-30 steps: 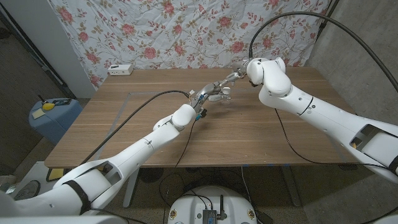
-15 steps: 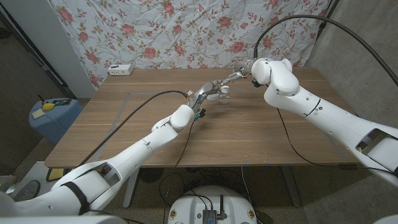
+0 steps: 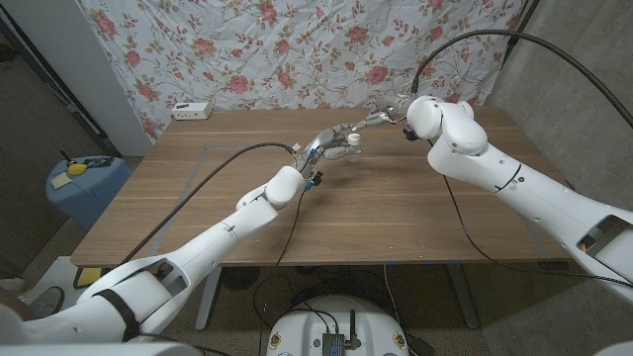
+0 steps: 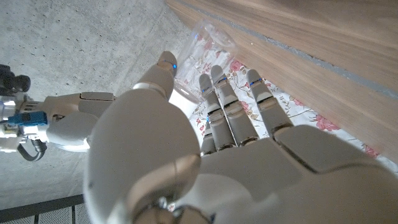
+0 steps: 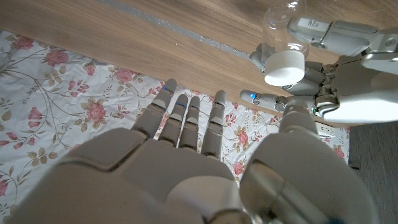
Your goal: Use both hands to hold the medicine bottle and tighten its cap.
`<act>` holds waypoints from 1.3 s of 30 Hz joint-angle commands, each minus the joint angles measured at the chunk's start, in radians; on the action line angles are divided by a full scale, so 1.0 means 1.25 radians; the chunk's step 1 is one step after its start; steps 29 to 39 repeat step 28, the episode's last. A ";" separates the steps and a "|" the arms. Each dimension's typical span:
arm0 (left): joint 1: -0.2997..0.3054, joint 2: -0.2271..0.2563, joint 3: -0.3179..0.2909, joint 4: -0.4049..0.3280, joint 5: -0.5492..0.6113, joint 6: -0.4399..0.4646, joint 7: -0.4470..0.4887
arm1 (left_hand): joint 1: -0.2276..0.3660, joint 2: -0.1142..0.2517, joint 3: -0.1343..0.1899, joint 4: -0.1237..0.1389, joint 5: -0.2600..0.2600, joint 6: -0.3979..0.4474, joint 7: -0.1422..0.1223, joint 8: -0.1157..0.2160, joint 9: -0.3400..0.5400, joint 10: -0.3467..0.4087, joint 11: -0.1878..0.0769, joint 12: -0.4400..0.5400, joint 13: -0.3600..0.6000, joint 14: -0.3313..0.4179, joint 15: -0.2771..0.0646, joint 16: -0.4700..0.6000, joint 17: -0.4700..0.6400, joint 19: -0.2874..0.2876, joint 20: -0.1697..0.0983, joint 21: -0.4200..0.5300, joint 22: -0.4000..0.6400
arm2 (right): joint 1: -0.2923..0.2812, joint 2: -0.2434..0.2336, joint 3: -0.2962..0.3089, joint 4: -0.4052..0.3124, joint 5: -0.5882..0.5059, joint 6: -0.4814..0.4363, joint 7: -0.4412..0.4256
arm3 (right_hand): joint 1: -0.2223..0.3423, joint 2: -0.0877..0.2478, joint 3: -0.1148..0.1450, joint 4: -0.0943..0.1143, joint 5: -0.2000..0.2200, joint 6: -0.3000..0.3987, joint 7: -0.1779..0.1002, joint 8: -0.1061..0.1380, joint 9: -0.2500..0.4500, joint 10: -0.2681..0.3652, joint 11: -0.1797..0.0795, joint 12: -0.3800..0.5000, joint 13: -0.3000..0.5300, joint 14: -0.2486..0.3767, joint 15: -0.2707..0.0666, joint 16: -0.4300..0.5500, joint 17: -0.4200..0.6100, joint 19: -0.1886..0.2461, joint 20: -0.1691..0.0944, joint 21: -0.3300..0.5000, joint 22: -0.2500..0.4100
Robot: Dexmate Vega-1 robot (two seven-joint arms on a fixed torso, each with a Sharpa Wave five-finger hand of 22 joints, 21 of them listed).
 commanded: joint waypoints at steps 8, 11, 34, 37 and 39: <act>-0.010 0.026 -0.028 0.072 -0.028 -0.125 -0.051 | 0.002 0.012 0.026 0.028 0.005 0.006 -0.007 0.000 0.002 0.084 -0.074 0.005 0.002 -0.005 -0.043 0.003 0.002 -0.005 -0.001 0.000 0.002 | -0.168 0.021 0.122 -0.050 0.200 0.004 -0.327 | -0.028 0.011 -0.006 0.011 -0.007 -0.081 -0.016 -0.004 -0.009 0.013 -0.003 0.008 0.003 -0.003 -0.004 0.006 0.004 -0.002 -0.011 0.003 -0.002; -0.010 0.026 -0.031 0.077 -0.032 -0.132 -0.056 | 0.003 0.011 0.026 0.027 0.005 0.006 -0.007 0.000 0.002 0.085 -0.072 0.005 0.002 -0.006 -0.042 0.002 0.001 -0.006 -0.001 0.000 0.002 | -0.202 0.027 0.158 -0.038 0.258 0.042 -0.384 | -0.028 0.015 -0.005 0.011 -0.007 -0.093 -0.011 -0.004 -0.012 0.015 -0.004 0.008 0.003 0.000 -0.009 0.008 0.004 -0.001 -0.017 0.004 -0.003; 0.017 0.017 -0.043 0.066 -0.013 -0.133 -0.013 | -0.001 0.012 0.024 0.029 0.005 0.006 -0.008 0.000 0.002 0.086 -0.073 0.006 0.002 -0.004 -0.041 0.003 0.001 -0.007 -0.002 0.001 0.002 | -0.346 0.061 0.297 0.110 0.534 0.401 -0.631 | -0.057 0.045 -0.001 0.010 -0.015 -0.142 -0.015 0.008 -0.047 0.001 -0.001 -0.001 -0.010 -0.021 -0.018 -0.001 -0.005 -0.005 -0.051 -0.003 -0.009; 0.017 0.017 -0.043 0.066 -0.013 -0.133 -0.013 | -0.001 0.012 0.024 0.029 0.005 0.006 -0.008 0.000 0.002 0.086 -0.073 0.006 0.002 -0.004 -0.041 0.003 0.001 -0.007 -0.002 0.001 0.002 | -0.346 0.061 0.297 0.110 0.534 0.401 -0.631 | -0.057 0.045 -0.001 0.010 -0.015 -0.142 -0.015 0.008 -0.047 0.001 -0.001 -0.001 -0.010 -0.021 -0.018 -0.001 -0.005 -0.005 -0.051 -0.003 -0.009; 0.017 0.017 -0.043 0.066 -0.013 -0.133 -0.013 | -0.001 0.012 0.024 0.029 0.005 0.006 -0.008 0.000 0.002 0.086 -0.073 0.006 0.002 -0.004 -0.041 0.003 0.001 -0.007 -0.002 0.001 0.002 | -0.346 0.061 0.297 0.110 0.534 0.401 -0.631 | -0.057 0.045 -0.001 0.010 -0.015 -0.142 -0.015 0.008 -0.047 0.001 -0.001 -0.001 -0.010 -0.021 -0.018 -0.001 -0.005 -0.005 -0.051 -0.003 -0.009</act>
